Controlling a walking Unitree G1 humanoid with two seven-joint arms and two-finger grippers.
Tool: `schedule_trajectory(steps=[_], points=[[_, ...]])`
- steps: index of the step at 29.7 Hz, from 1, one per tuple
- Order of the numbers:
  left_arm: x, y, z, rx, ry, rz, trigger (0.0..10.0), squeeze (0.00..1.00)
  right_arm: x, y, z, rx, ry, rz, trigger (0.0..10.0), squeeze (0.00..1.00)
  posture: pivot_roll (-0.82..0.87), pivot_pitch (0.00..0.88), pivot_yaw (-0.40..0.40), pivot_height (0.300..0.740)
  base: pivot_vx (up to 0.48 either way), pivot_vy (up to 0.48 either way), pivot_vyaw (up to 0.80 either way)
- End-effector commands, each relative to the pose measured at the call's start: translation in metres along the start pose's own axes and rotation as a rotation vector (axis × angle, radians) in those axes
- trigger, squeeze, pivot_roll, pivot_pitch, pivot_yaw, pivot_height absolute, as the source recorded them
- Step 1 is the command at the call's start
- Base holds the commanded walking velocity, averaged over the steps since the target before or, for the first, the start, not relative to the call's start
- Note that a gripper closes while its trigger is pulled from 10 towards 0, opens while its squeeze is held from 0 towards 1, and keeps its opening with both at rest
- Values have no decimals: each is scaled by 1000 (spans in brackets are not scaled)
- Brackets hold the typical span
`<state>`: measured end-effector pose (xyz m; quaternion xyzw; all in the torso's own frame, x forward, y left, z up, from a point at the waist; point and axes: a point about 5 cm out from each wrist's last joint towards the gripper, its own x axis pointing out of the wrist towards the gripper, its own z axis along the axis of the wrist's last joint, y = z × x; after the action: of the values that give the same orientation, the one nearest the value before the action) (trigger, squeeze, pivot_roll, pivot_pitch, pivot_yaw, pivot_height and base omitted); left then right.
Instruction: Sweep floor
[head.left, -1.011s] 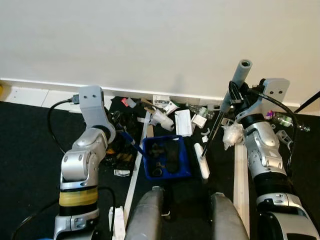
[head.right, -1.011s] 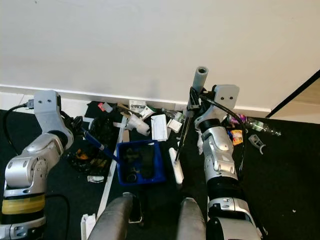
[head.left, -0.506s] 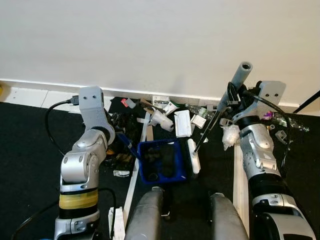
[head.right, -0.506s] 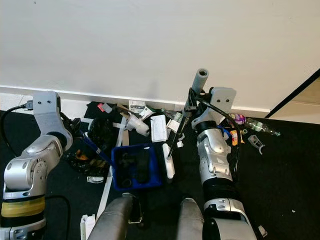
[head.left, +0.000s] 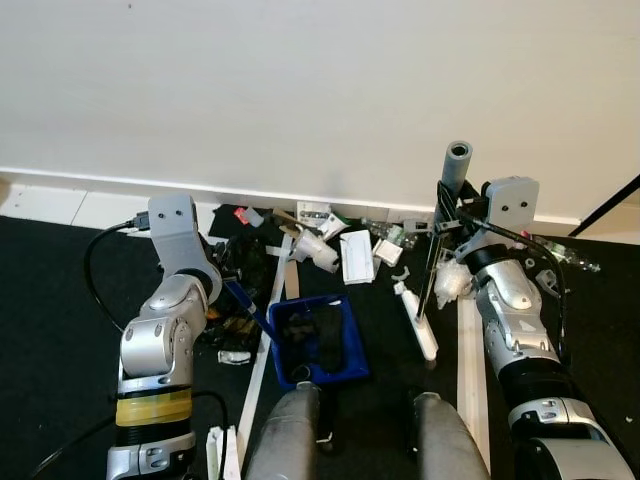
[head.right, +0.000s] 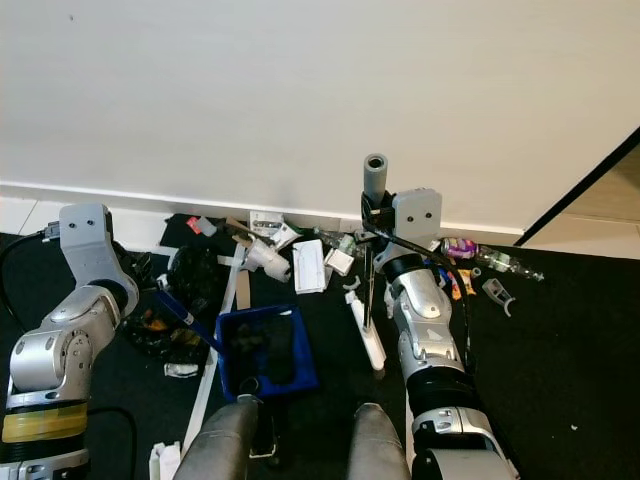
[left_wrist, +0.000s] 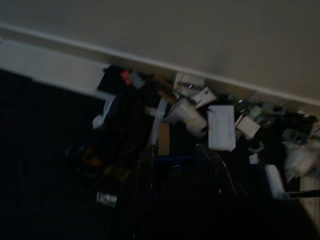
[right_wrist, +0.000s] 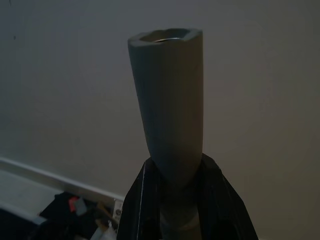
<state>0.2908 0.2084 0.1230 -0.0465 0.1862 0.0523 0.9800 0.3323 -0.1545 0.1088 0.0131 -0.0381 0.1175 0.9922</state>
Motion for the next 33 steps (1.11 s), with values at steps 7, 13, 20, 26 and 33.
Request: schedule_trajectory(steps=[7, 13, 20, 26, 33], points=[[3, -4, 12, 6, -98, -25, 10000, 0, 1, -5, 0, 12, -28, -71, 10000, 0, -17, 76, 86, 740, 0, 0, 0], [4, -3, 11, 12, -96, -25, 10000, 0, 0, -5, -2, 16, -27, -81, 10000, 0, -16, 78, 91, 740, 0, 0, 0], [6, 0, 12, 13, -63, 5, 10000, 0, 0, -8, -4, 2, -15, -110, 10000, 0, -7, 87, 94, 740, 0, 0, 0], [5, 0, 14, 9, -70, 6, 10000, 0, 0, -9, -5, 4, -17, -116, 10000, 0, -3, 92, 92, 740, 0, 0, 400], [5, 0, 15, 10, -76, 5, 10000, 0, 1, -10, -5, 10, -20, -124, 10000, 0, 0, 97, 92, 740, 0, 0, 712]])
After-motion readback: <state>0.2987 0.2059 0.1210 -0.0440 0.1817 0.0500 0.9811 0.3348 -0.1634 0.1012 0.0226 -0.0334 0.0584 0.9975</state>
